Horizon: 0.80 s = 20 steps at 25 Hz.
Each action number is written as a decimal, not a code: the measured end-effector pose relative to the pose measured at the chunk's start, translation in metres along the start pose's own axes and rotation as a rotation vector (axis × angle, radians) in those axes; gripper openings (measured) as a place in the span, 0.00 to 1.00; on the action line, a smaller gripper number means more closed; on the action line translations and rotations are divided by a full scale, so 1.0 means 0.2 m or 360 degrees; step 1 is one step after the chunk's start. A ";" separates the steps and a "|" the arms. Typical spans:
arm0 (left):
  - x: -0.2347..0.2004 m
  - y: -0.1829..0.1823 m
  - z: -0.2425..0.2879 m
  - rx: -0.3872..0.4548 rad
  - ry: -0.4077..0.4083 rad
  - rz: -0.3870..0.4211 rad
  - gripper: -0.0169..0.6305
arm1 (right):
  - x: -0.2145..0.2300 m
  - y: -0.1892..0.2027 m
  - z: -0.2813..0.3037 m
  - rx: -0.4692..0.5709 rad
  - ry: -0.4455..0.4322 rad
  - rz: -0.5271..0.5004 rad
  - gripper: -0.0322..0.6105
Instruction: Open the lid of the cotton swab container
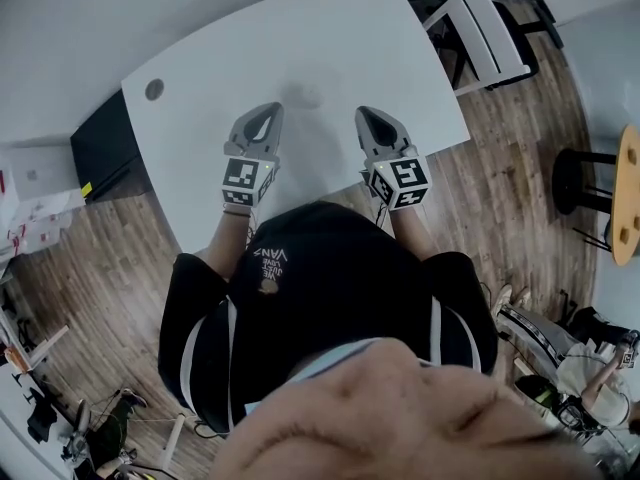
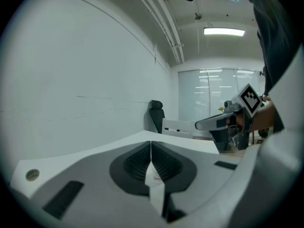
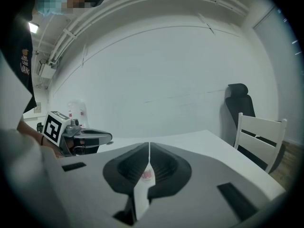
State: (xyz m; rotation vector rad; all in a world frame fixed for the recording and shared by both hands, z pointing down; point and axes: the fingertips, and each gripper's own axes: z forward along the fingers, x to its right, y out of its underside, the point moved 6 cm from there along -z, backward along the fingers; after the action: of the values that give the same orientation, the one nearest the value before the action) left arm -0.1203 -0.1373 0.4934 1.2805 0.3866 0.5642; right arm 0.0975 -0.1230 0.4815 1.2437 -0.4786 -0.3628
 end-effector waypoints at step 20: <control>0.01 0.23 0.30 -0.0124 0.0208 0.0111 0.05 | 0.06 0.03 0.02 -0.0045 0.0012 0.0019 0.07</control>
State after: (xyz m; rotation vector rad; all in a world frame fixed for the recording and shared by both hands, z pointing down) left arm -0.0927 -0.1747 0.5530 1.1890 0.4253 0.7182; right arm 0.1061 -0.1314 0.4898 1.2138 -0.4726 -0.3538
